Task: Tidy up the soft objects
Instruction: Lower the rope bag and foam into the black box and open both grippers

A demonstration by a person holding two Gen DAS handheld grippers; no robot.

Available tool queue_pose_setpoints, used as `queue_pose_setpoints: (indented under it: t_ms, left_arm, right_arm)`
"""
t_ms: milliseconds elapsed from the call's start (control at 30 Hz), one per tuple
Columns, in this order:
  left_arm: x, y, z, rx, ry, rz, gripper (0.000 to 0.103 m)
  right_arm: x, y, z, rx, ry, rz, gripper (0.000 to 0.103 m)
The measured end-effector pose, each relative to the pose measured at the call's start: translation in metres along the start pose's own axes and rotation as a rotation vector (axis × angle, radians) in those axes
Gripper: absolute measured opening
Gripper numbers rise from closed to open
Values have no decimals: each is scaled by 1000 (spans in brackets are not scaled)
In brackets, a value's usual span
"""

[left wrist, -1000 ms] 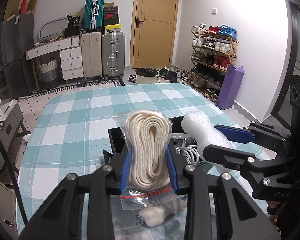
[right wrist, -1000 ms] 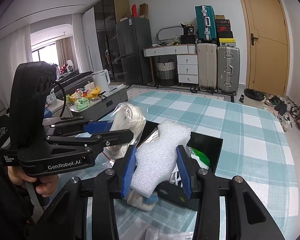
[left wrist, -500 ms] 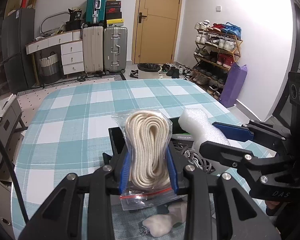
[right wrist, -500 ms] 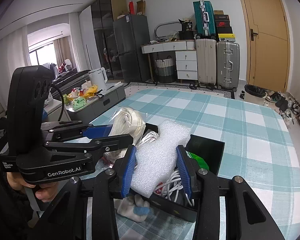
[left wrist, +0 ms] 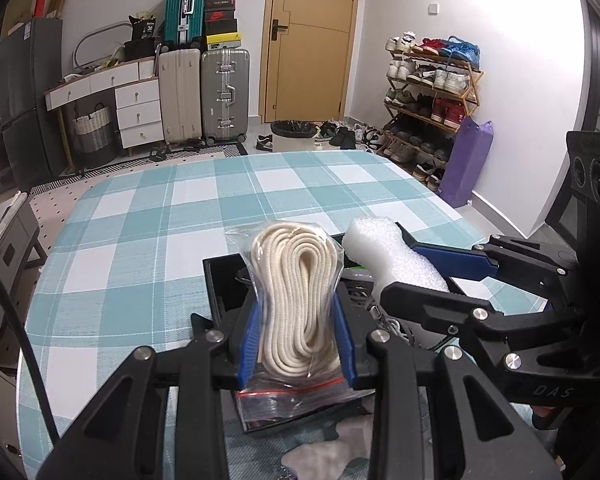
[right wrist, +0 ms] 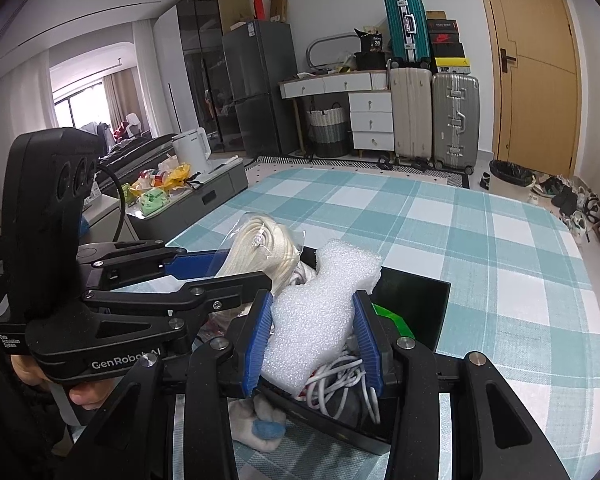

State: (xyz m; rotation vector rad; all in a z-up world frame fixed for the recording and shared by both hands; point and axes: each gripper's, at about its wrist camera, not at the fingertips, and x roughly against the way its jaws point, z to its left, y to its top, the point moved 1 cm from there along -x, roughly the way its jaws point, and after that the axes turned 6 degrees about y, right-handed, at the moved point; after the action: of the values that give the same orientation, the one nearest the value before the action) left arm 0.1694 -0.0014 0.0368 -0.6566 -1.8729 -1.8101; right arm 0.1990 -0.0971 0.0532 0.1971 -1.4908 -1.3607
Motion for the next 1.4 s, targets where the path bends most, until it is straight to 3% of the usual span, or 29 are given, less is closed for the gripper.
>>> queue_pose_setpoints:
  t_ms: [667,800,933,1033,1167,1267,1400]
  left_arm:
    - [-14,-5,-1,-14,9,34,32]
    - [-13,-6,0,-11,13,35,35]
    - [-9,-7,0,-16,11,37,55]
    - [-3,-8,0,-18,11,38,64]
    - [11,-11,-1,-17,48,0,96]
    - [23,-13,1,2,39,-20,103]
    - [36,-21,1,12,46,-26,103]
  right_arm:
    - [-16,0,-9,8,-7,19,41]
    - [-15,0,-8,18,-28,17,54]
    - [0,-3,-6,35,-59,-3,75]
    - [13,-7,-7,43,-89,-17,86]
    - [30,-15,-8,35,-109,-20,100]
    - [40,-22,-7,29,-123,-9,102]
    - [48,-35,-6,21,-139,25,102]
